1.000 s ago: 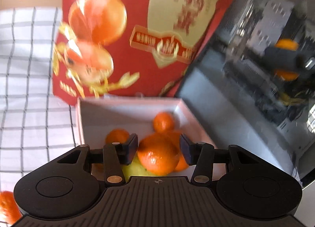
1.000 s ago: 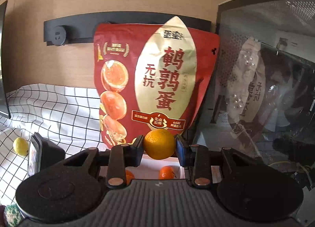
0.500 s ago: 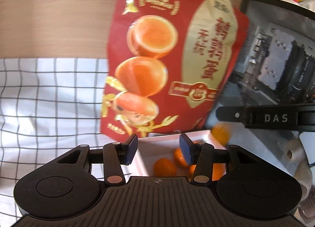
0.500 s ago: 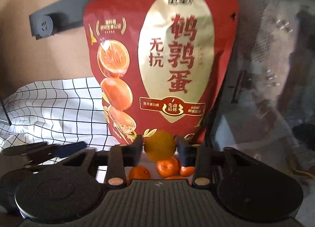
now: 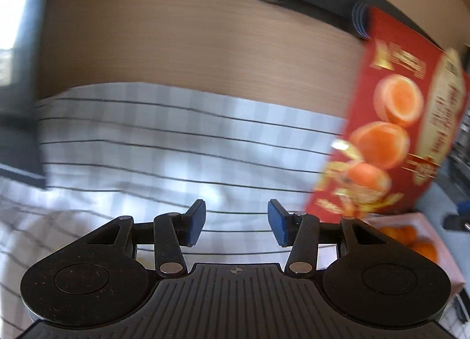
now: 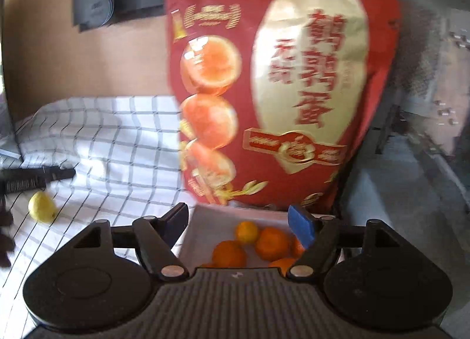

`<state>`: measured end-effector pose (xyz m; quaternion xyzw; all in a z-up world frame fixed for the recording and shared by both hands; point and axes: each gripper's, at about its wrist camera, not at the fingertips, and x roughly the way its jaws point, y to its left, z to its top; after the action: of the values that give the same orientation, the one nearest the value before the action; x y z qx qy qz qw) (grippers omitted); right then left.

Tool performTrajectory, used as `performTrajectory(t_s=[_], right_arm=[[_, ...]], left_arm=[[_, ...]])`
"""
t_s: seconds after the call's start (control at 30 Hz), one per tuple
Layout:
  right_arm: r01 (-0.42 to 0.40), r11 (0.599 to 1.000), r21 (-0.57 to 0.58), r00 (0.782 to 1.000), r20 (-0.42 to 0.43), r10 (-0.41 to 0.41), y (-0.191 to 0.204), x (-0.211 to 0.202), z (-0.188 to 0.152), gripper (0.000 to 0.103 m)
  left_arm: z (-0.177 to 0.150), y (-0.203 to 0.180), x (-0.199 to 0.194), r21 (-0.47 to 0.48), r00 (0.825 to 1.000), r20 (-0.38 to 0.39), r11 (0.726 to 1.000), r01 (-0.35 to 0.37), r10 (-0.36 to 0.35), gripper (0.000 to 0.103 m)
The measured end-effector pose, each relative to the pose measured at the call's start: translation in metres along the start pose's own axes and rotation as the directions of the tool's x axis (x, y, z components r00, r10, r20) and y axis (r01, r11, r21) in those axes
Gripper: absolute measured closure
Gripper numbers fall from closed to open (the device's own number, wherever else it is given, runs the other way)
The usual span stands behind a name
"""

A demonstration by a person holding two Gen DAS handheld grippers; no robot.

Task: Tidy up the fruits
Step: 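Open both grippers to drop the fruits into the pink box, then reach the left gripper to the yellow-green pear while right reaches a tangerine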

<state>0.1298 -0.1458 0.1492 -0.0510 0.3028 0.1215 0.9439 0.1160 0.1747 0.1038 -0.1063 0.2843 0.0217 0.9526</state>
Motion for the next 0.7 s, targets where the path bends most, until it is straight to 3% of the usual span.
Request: performTrajectory(t_s=[0.2, 0.3, 0.4, 0.53, 0.7], right_arm=[[-0.125, 0.992, -0.015, 0.992, -0.014, 0.125, 0.041, 0.003, -0.008, 0.026], [-0.146, 0.985, -0.092, 0.989, -0.030, 0.143, 0.073, 0.008, -0.016, 0.025], [-0.170, 0.972, -0.161, 0.985, -0.058, 0.162, 0.100, 0.017, -0.027, 0.025], [-0.247, 0.957, -0.152, 0.965, -0.131, 0.228, 0.124, 0.035, -0.040, 0.025], [-0.272, 0.949, -0.159, 0.953, -0.181, 0.243, 0.143, 0.050, -0.050, 0.025]], left_arm=[[-0.002, 0.066, -0.004, -0.079, 0.996, -0.020, 0.993, -0.091, 0.090, 0.052], [-0.007, 0.090, -0.005, -0.118, 0.993, -0.026, 0.986, -0.115, 0.113, 0.052], [-0.013, 0.108, -0.004, -0.165, 0.994, -0.027, 0.980, -0.110, 0.107, 0.052], [-0.020, 0.119, 0.000, -0.218, 0.998, -0.032, 0.974, -0.064, 0.058, 0.052], [-0.028, 0.117, 0.006, -0.197, 0.998, -0.060, 0.980, -0.042, 0.030, 0.052]])
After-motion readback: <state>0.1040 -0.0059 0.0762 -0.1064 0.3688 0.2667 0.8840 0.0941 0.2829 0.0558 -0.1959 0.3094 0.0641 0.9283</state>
